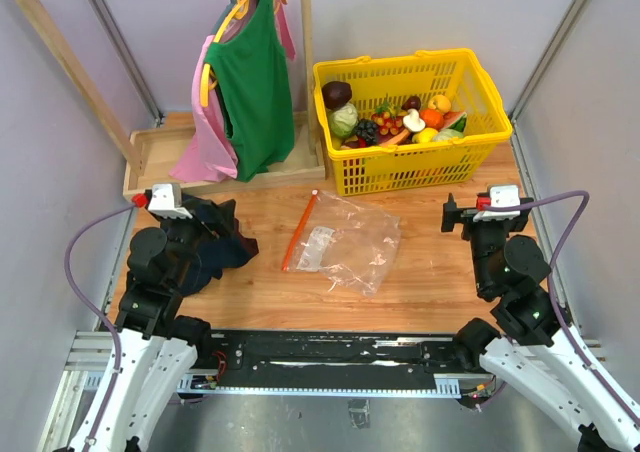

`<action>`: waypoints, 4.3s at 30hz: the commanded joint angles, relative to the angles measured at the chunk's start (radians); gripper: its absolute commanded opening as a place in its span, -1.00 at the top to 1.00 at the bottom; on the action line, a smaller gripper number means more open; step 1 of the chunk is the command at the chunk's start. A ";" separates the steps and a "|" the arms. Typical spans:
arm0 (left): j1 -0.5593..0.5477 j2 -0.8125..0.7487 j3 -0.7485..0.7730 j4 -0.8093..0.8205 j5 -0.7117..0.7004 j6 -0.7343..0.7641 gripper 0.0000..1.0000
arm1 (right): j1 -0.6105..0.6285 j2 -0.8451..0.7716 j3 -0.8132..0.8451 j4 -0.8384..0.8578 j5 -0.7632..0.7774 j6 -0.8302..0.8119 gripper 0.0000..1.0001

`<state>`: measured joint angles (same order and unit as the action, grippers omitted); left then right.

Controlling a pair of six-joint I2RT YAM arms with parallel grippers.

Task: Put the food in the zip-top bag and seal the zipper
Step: Pick up the zipper food storage bag at the center of the board, then open the zipper of the food storage bag.

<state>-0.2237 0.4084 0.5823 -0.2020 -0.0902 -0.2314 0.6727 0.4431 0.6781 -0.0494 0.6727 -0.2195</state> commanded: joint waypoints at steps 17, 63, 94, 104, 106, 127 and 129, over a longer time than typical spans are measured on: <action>0.009 0.234 0.058 -0.031 0.185 -0.170 -0.98 | -0.010 -0.028 -0.028 0.007 -0.119 0.060 -0.97; -0.202 1.130 0.076 0.319 0.481 -0.369 0.77 | -0.010 0.044 0.006 -0.050 -0.313 0.121 -0.97; -0.549 0.760 0.576 -0.369 -0.261 -0.084 0.99 | -0.010 0.576 0.371 -0.142 -0.668 0.617 -0.97; -0.672 0.810 0.657 -0.440 -0.416 -0.065 0.99 | -0.011 0.686 0.373 0.010 -0.696 0.849 -0.97; -0.689 0.820 0.649 -0.433 -0.416 -0.076 0.99 | -0.010 0.693 0.358 0.038 -0.692 0.880 -0.97; -0.827 0.918 0.677 -0.392 -0.435 -0.099 0.99 | -0.009 0.895 0.413 0.072 -0.778 0.992 -0.60; -0.830 0.921 0.680 -0.392 -0.436 -0.098 0.99 | -0.009 0.911 0.420 0.074 -0.800 0.996 -0.51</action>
<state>-1.0378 1.3201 1.2278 -0.6231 -0.5041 -0.3191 0.6727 1.3331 1.0466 0.0025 -0.0734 0.7578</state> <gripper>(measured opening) 0.017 0.792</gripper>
